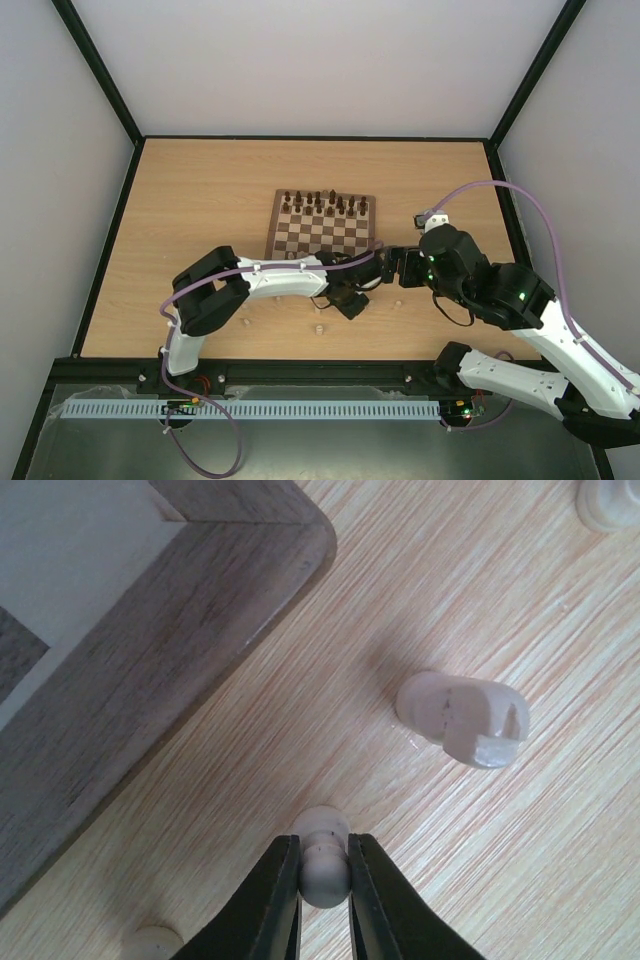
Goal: Set up the chess pieces on the board
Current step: Pick up the chess piece at the center of the board, then place the chess piece on the chessboard.
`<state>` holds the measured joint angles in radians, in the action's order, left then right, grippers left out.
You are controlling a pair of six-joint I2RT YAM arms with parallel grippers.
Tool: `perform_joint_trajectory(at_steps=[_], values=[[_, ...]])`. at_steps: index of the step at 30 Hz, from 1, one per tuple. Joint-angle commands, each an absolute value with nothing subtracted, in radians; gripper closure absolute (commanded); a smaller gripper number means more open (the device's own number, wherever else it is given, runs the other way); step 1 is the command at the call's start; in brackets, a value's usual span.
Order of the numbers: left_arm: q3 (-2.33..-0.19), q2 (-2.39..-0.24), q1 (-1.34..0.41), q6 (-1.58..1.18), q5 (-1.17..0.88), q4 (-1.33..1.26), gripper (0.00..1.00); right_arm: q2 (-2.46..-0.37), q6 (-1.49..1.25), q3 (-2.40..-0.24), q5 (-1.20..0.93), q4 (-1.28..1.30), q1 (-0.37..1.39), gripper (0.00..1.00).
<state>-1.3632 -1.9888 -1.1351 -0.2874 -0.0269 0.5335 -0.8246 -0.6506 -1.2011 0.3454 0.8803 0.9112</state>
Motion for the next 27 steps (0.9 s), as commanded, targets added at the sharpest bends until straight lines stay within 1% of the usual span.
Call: perform_joint_trajectory(at_steps=[1,2,3,10,14,20,24,27], values=[[-1.401,-2.003,-1.140,-0.279,-0.033,0.552,0.91,-0.810,-0.639,-1.187,0.371,0.925,0.914,0.01],[-1.404,-2.002,-1.139,-0.280,-0.030,0.555,0.96,-0.810,-0.638,-1.186,0.369,0.924,0.914,0.02],[-1.408,-1.999,-1.138,-0.283,-0.027,0.565,0.97,-0.809,-0.638,-1.185,0.367,0.924,0.914,0.01],[-1.454,-1.857,-1.090,-0.314,0.048,0.705,0.96,-0.803,-0.610,-1.184,0.363,0.915,0.914,0.01],[-1.427,-1.755,-0.983,-0.358,0.094,0.759,0.94,-0.798,-0.602,-1.181,0.360,0.908,0.914,0.01],[-1.339,-1.647,-0.778,-0.411,0.119,0.743,0.92,-0.807,-0.584,-1.182,0.351,0.895,0.915,0.01],[-1.296,-1.637,-0.684,-0.433,0.147,0.724,0.91,-0.814,-0.575,-1.179,0.339,0.886,0.915,0.01],[-1.259,-1.644,-0.654,-0.440,0.137,0.688,0.90,-0.818,-0.572,-1.177,0.336,0.884,0.914,0.01]])
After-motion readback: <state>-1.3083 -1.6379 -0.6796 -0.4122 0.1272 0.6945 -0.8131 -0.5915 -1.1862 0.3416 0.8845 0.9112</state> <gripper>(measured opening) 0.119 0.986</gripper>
